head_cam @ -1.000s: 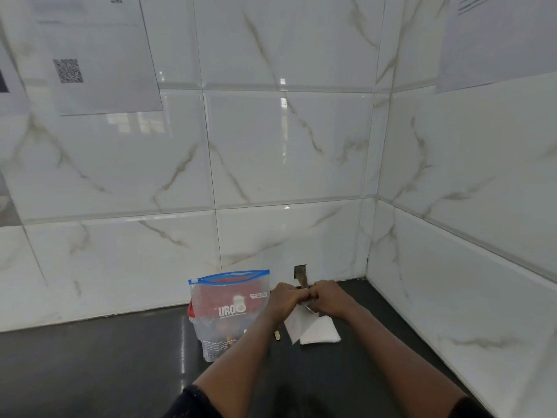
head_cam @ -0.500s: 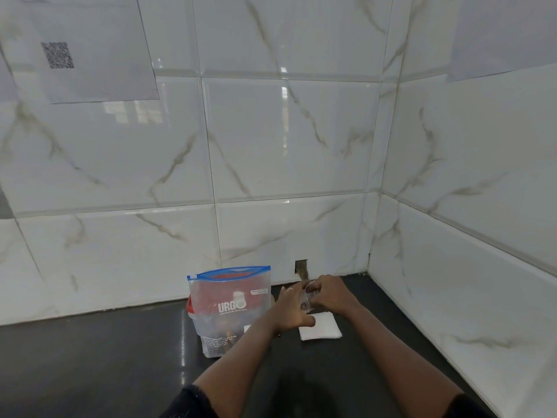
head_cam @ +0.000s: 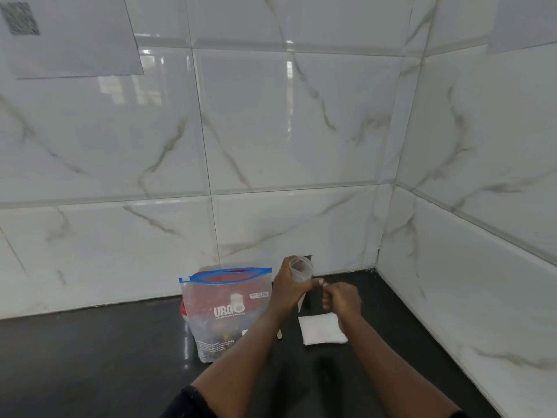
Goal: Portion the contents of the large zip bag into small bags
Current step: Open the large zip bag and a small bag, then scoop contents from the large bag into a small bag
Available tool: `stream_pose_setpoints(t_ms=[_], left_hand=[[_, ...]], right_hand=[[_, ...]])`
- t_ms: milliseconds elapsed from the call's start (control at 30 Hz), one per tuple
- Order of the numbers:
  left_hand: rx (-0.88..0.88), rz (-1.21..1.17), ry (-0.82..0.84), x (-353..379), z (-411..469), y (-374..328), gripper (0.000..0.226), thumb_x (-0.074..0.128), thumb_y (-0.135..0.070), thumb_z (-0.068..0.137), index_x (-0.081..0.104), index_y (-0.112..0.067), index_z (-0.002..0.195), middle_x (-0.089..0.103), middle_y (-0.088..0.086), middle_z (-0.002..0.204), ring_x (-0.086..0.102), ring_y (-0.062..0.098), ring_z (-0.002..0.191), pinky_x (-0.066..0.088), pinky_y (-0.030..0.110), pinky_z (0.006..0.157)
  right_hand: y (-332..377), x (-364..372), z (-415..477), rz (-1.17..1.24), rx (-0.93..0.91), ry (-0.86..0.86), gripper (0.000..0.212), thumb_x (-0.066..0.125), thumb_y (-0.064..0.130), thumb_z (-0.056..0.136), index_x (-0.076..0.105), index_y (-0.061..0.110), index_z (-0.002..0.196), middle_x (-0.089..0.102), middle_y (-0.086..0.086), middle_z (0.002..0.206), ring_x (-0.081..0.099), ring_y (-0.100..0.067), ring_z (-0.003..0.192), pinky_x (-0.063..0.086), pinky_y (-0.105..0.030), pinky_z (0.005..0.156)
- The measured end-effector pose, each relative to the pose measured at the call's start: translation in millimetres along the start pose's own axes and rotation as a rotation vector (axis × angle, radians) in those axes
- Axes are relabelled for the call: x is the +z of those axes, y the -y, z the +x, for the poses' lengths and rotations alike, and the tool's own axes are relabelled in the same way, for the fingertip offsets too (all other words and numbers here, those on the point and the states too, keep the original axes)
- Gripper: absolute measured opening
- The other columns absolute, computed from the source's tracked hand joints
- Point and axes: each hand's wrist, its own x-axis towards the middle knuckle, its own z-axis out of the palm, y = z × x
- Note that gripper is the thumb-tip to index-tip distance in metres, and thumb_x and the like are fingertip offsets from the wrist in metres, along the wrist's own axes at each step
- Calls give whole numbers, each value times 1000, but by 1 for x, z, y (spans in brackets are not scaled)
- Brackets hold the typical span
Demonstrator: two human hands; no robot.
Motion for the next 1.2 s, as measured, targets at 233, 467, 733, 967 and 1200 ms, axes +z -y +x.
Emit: stream_pose_setpoints(t_ms=[233, 467, 733, 967, 1200], left_hand=[[9, -52, -15, 1, 35, -14, 62, 78, -31, 71, 42, -24, 121, 49, -10, 115, 48, 11, 109, 40, 18, 89], [79, -171, 9, -20, 61, -54, 64, 81, -24, 69, 45, -24, 122, 54, -8, 115, 51, 7, 106, 41, 19, 91], [112, 578, 226, -120, 90, -70, 64, 80, -13, 67, 49, -15, 123, 53, 2, 123, 48, 18, 110, 35, 22, 82], [-162, 768, 444, -171, 67, -59, 60, 80, -33, 69, 51, -15, 119, 52, -3, 107, 49, 16, 99, 39, 26, 81], [-371, 881, 578, -184, 42, -50, 33, 80, -15, 65, 58, -16, 90, 57, -3, 90, 54, 16, 85, 43, 23, 68]], right_hand=[[-43, 71, -5, -776, -105, 277, 22, 61, 20, 90, 62, 8, 109, 64, -7, 106, 63, -13, 90, 53, -27, 90], [-61, 104, -9, -1026, -233, 279, 29, 46, 18, 97, 52, 13, 125, 50, -7, 129, 55, -18, 114, 45, -28, 94], [-13, 102, 5, -780, -155, 181, 23, 57, 14, 92, 56, 7, 114, 62, -9, 112, 64, -17, 96, 54, -25, 83], [48, 89, -2, -547, -321, 176, 22, 45, 12, 91, 56, 10, 72, 65, -16, 80, 67, -36, 87, 56, -45, 81], [91, 89, -49, -645, -440, 297, 51, 65, 58, 77, 59, 9, 91, 58, -1, 83, 55, -15, 82, 41, -27, 70]])
